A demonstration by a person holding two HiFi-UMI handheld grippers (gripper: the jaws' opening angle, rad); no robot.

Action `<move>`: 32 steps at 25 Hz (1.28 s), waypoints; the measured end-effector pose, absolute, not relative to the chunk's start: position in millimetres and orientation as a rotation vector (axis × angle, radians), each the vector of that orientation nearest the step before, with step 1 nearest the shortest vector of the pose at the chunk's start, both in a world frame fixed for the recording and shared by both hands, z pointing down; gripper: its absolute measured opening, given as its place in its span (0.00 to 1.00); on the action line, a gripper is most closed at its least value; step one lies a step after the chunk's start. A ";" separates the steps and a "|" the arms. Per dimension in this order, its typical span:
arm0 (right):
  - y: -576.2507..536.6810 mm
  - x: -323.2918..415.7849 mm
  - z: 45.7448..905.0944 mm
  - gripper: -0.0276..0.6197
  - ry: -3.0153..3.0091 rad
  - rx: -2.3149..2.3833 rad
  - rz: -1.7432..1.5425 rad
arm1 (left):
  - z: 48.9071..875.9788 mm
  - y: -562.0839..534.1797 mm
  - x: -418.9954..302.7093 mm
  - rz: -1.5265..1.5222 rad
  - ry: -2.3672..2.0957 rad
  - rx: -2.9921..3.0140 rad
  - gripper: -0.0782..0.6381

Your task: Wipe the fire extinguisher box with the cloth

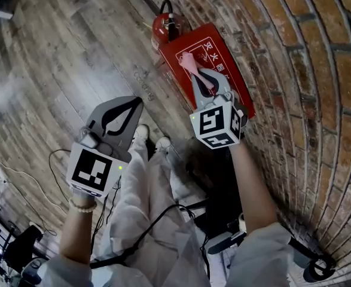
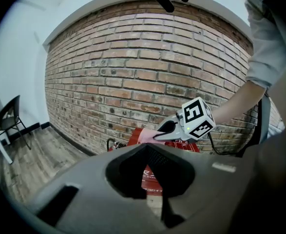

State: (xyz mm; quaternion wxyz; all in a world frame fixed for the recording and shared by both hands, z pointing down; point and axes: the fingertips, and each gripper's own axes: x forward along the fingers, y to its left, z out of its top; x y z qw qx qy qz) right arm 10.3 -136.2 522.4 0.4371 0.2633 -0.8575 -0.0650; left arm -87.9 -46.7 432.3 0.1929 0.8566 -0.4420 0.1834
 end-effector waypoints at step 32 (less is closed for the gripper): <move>-146.4 -57.2 590.8 0.09 -2.009 0.449 -0.160 | 435.8 -35.3 -107.8 0.493 -1.280 2.367 0.11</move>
